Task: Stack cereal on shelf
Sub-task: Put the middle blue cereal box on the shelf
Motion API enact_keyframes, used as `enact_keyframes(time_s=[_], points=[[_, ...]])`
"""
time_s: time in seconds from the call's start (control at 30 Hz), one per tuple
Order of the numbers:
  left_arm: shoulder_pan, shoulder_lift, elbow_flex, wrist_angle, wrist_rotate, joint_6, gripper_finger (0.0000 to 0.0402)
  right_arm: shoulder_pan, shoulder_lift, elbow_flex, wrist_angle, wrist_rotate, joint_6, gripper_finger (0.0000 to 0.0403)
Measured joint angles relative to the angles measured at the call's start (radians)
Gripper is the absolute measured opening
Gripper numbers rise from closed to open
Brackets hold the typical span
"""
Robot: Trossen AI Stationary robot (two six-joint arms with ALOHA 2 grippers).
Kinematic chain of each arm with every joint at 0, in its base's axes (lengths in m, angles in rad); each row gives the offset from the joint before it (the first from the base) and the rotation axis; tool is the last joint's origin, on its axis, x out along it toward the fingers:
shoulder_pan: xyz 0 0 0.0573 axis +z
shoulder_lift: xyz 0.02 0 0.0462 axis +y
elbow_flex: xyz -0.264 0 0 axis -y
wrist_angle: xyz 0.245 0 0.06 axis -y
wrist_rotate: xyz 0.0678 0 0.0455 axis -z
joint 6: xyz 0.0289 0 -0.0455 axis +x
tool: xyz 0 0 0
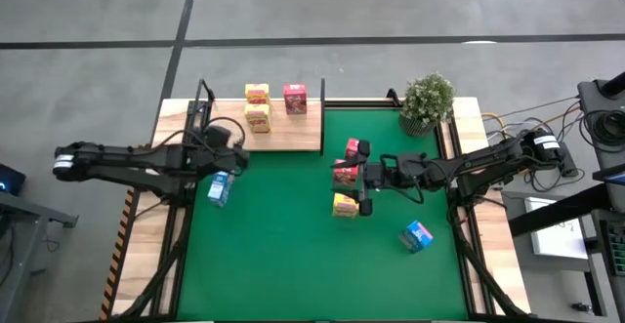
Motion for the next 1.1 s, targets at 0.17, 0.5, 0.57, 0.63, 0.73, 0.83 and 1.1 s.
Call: enact_keyframes(time_s=[0.17, 0.5, 0.57, 0.63, 0.73, 0.83, 1.1], points=[[-0.121, 0.003, 0.111, -0.13, 0.27, -0.228, 0.019, 0.0, -0.002, 0.0, -0.037, 0.002, -0.005, 0.0263], [-0.311, 0.203, 0.217, -0.47, 0.503, -0.742, 0.0191, 0.0, -0.035, 0.0, -0.033, 0.003, -0.077, 0.0263], [-0.31, 0.258, 0.249, -0.558, 0.523, -0.762, 0.0191, 0.0, -0.04, 0.0, -0.033, 0.003, -0.084, 0.0263], [-0.31, 0.306, 0.279, -0.657, 0.53, -0.773, 0.0191, 0.0, -0.044, 0.0, -0.038, 0.003, -0.086, 0.0263], [-0.309, 0.345, 0.295, -0.774, 0.532, -0.803, 0.0195, 0.0, -0.045, 0.0, -0.04, 0.003, -0.094, 0.0263], [-0.309, 0.332, 0.272, -0.765, 0.533, -0.816, 0.0208, 0.0, -0.045, 0.0, -0.041, 0.002, -0.109, 0.0263], [-0.309, 0.214, 0.117, -0.658, 0.527, -0.889, 0.0251, 0.0, -0.045, 0.0, -0.04, 0.002, -0.122, 0.0263]])
